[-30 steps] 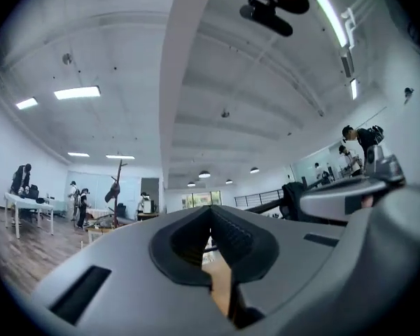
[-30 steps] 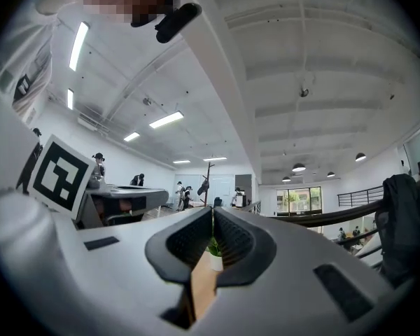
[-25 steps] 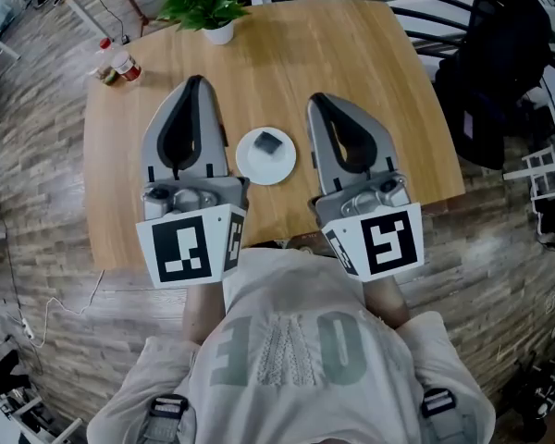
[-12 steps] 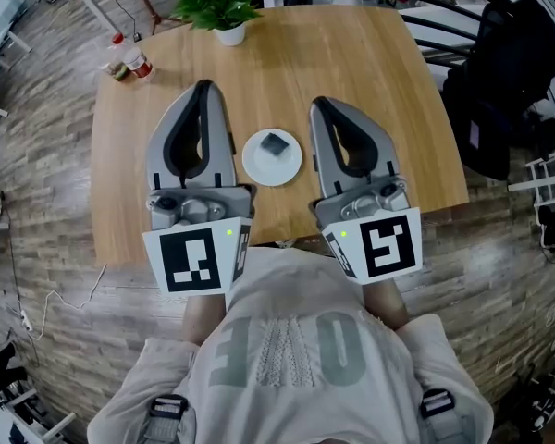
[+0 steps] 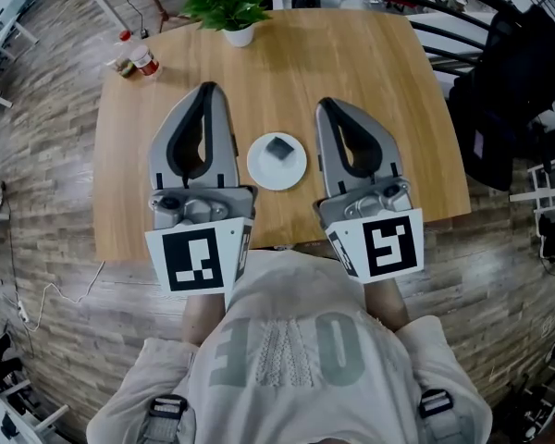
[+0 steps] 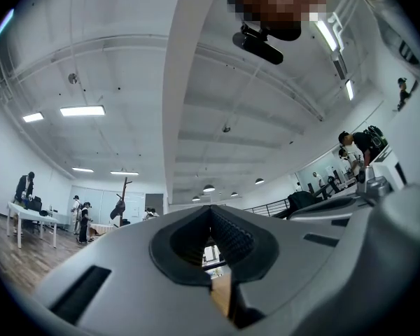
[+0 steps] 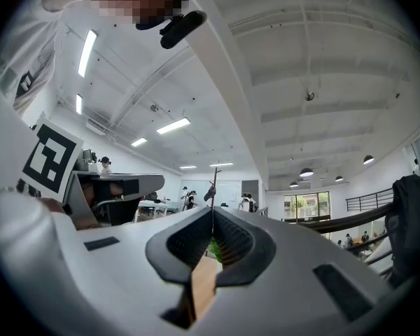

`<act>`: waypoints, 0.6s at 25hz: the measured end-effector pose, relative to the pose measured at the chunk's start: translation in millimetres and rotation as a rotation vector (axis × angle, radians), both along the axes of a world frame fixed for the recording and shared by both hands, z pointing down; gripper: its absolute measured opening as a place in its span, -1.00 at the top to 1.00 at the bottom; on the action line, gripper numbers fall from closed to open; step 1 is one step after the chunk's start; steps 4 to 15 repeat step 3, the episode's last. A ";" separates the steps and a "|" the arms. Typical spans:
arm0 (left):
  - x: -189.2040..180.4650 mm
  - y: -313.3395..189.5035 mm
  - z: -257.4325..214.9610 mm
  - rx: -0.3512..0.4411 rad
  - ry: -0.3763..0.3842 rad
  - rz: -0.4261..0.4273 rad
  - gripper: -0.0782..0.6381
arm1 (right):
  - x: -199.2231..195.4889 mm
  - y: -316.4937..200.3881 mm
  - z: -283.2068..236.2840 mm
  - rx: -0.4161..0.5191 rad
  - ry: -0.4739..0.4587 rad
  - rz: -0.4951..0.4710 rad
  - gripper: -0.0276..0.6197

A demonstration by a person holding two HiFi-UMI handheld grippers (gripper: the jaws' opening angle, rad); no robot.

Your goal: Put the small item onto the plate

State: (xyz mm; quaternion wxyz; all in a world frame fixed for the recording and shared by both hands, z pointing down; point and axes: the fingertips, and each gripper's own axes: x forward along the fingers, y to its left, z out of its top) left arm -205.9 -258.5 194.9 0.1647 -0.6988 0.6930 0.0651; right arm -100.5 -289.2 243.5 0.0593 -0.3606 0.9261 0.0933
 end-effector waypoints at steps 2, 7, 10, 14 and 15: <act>-2.8 -1.8 0.1 0.002 -0.003 0.000 0.76 | -3.2 -2.0 -0.1 -0.008 -0.011 -0.005 0.86; -4.6 -2.8 0.6 0.000 -0.005 -0.001 0.76 | -4.8 -3.0 -0.2 -0.012 -0.018 -0.007 0.86; -4.6 -2.8 0.6 0.000 -0.005 -0.001 0.76 | -4.8 -3.0 -0.2 -0.012 -0.018 -0.007 0.86; -4.6 -2.8 0.6 0.000 -0.005 -0.001 0.76 | -4.8 -3.0 -0.2 -0.012 -0.018 -0.007 0.86; -4.6 -2.8 0.6 0.000 -0.005 -0.001 0.76 | -4.8 -3.0 -0.2 -0.012 -0.018 -0.007 0.86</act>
